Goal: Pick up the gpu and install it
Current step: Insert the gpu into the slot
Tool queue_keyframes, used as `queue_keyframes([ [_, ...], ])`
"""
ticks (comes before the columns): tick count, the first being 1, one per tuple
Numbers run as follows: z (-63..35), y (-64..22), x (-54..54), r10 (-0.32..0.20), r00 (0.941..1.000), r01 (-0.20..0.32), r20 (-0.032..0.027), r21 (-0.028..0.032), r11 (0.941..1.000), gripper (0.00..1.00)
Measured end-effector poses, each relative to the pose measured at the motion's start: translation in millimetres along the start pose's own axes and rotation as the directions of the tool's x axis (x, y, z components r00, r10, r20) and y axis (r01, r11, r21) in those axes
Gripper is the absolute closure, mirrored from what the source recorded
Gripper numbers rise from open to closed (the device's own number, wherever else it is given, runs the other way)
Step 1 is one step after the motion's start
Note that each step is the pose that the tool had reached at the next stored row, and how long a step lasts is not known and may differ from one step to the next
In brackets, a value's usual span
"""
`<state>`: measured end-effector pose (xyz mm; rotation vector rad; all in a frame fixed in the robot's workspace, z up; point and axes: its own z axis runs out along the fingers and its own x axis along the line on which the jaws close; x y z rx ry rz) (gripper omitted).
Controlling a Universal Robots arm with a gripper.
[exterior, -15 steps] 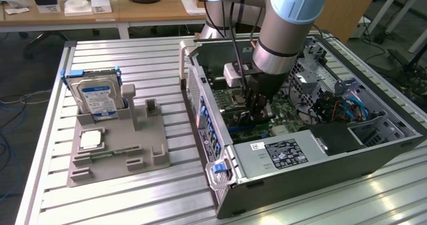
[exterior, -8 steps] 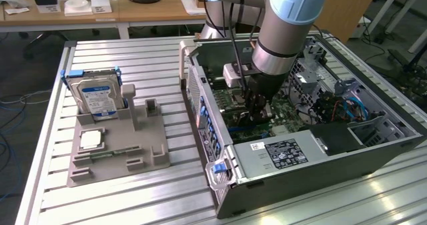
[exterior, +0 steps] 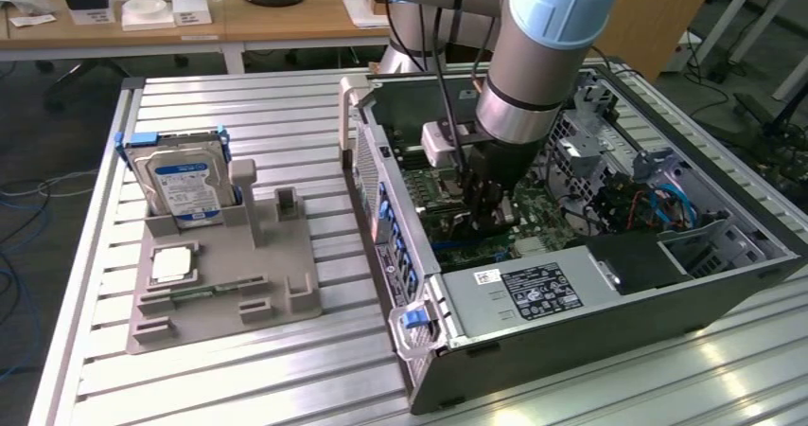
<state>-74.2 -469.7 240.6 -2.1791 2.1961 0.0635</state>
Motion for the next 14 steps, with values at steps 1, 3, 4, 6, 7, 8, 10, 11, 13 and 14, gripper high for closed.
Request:
queue_keyframes([
  [1,0.1,0.2,0.0,0.000,1.0000,0.000,0.0001,0.0001,1.0000,0.73],
  [3,0.3,0.3,0.0,0.000,1.0000,0.000,0.0005,0.0003,1.0000,0.73],
  [4,0.3,0.3,0.0,-0.001,1.0000,0.001,0.0005,0.0003,1.0000,0.73],
  [6,0.3,0.4,-0.1,0.000,1.0000,0.000,0.0006,0.0003,1.0000,0.73],
  [7,0.3,0.4,-0.1,0.000,1.0000,0.000,0.0005,0.0003,1.0000,0.73],
  [8,0.1,0.4,-0.1,0.000,1.0000,0.000,0.0007,0.0003,1.0000,0.73],
  [10,-0.6,0.3,-0.3,0.000,1.0000,0.000,0.0013,0.0006,1.0000,0.73],
  [11,-1.1,0.3,-0.2,0.000,1.0000,0.000,0.0006,0.0004,1.0000,0.73],
  [13,-1.6,0.4,-0.2,0.000,1.0000,0.000,-0.0001,0.0002,1.0000,0.73],
  [14,-1.6,0.4,-0.2,0.000,1.0000,0.000,-0.0002,0.0002,1.0000,0.73],
])
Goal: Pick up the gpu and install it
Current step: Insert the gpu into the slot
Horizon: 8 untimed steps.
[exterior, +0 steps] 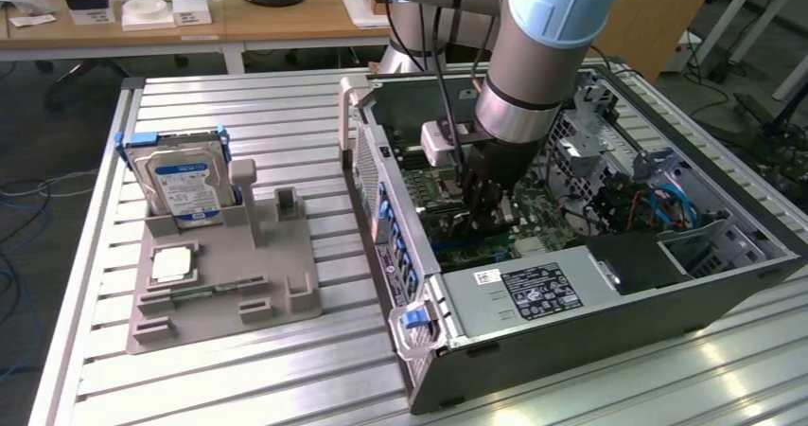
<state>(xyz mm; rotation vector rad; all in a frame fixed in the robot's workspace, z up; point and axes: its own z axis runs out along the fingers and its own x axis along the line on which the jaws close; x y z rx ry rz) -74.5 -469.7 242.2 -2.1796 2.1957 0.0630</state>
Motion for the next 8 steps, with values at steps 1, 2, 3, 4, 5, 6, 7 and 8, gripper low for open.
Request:
queue_keyframes([
  [1,0.0,0.0,0.0,0.000,1.0000,0.000,-0.0001,0.0000,1.0000,0.73],
  [2,-0.1,0.0,0.0,0.000,1.0000,0.000,-0.0004,-0.0002,1.0000,0.73],
  [3,-0.1,0.1,0.0,0.000,1.0000,0.000,-0.0003,-0.0010,1.0000,0.73],
  [4,-0.2,0.1,0.0,0.000,1.0000,0.000,-0.0003,-0.0022,1.0000,0.73],
  [5,-0.3,0.1,0.0,0.000,1.0000,0.000,-0.0003,-0.0035,1.0000,0.73],
  [6,-0.3,0.1,0.0,0.000,1.0000,0.000,-0.0003,-0.0040,1.0000,0.73],
  [7,-0.3,0.0,0.0,0.000,1.0000,0.000,-0.0004,-0.0042,1.0000,0.73],
  [8,-0.3,0.0,0.0,0.000,1.0000,0.000,-0.0004,-0.0042,1.0000,0.73],
])
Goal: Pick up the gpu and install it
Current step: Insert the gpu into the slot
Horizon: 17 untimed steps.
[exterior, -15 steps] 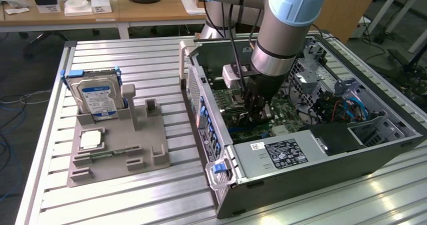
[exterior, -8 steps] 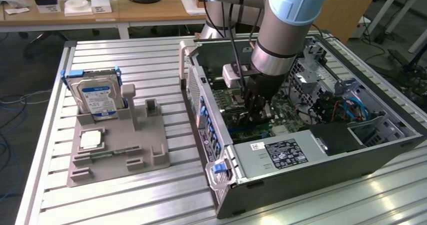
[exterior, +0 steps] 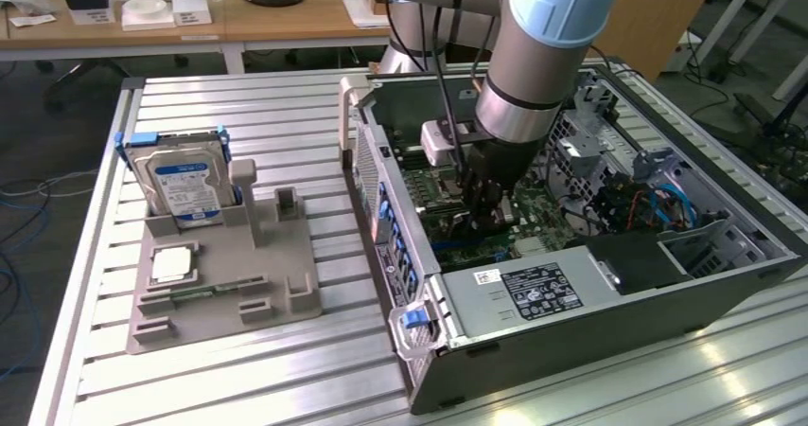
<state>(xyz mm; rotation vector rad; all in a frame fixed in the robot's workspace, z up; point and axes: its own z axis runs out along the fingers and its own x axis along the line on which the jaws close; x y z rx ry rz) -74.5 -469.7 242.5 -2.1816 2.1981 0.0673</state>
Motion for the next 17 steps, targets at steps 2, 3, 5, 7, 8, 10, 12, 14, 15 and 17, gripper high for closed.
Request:
queue_keyframes([
  [2,0.0,0.0,0.0,0.000,1.0000,0.000,0.0000,0.0000,1.0000,0.73],
  [3,0.0,0.0,0.0,0.000,1.0000,0.000,0.0000,-0.0001,1.0000,0.73],
  [5,0.0,0.1,0.0,0.000,1.0000,0.000,-0.0001,0.0000,1.0000,0.73],
  [7,0.6,0.2,0.0,0.000,1.0000,0.000,0.0001,0.0001,1.0000,0.73],
  [8,1.1,0.2,0.0,0.000,1.0000,0.000,0.0002,0.0001,1.0000,0.73],
  [10,1.8,0.3,0.1,0.000,1.0000,0.000,-0.0004,-0.0003,1.0000,0.73],
  [12,2.6,0.3,0.2,0.000,1.0000,0.000,-0.0008,-0.0005,1.0000,0.73],
  [14,4.2,0.3,0.3,0.000,1.0000,0.000,0.0001,0.0004,1.0000,0.73],
  [15,4.4,0.3,0.3,0.000,1.0000,0.000,0.0004,0.0001,1.0000,0.73],
  [17,4.3,0.3,0.3,0.000,1.0000,0.000,0.0000,-0.0007,1.0000,0.73],
])
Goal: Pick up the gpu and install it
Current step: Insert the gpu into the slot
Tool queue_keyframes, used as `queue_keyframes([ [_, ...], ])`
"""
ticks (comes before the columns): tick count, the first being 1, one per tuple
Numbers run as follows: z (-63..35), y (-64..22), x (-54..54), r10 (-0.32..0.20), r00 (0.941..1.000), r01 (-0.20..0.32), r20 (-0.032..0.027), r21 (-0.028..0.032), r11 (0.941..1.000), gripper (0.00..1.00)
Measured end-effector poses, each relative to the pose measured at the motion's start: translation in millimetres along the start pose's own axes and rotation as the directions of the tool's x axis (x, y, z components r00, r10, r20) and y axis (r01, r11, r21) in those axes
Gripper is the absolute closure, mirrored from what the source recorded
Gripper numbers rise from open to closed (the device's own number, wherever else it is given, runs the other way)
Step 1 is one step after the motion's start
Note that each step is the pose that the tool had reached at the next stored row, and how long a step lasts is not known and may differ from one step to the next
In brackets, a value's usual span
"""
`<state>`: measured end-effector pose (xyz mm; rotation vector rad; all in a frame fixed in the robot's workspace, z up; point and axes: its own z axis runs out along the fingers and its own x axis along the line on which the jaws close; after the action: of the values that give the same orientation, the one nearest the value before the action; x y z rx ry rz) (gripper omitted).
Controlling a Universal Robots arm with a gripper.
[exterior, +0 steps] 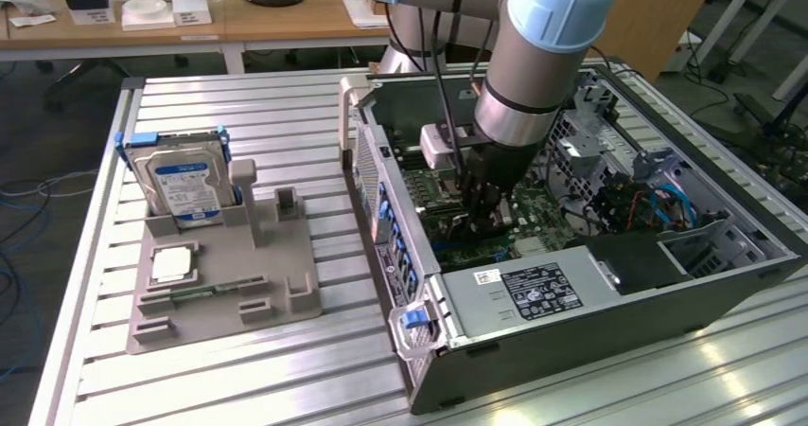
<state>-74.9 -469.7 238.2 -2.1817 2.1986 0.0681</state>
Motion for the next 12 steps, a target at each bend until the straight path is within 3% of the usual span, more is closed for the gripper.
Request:
queue_keyframes([
  [12,0.8,-0.1,0.0,0.000,1.0000,0.000,-0.0001,-0.0004,1.0000,0.73],
])
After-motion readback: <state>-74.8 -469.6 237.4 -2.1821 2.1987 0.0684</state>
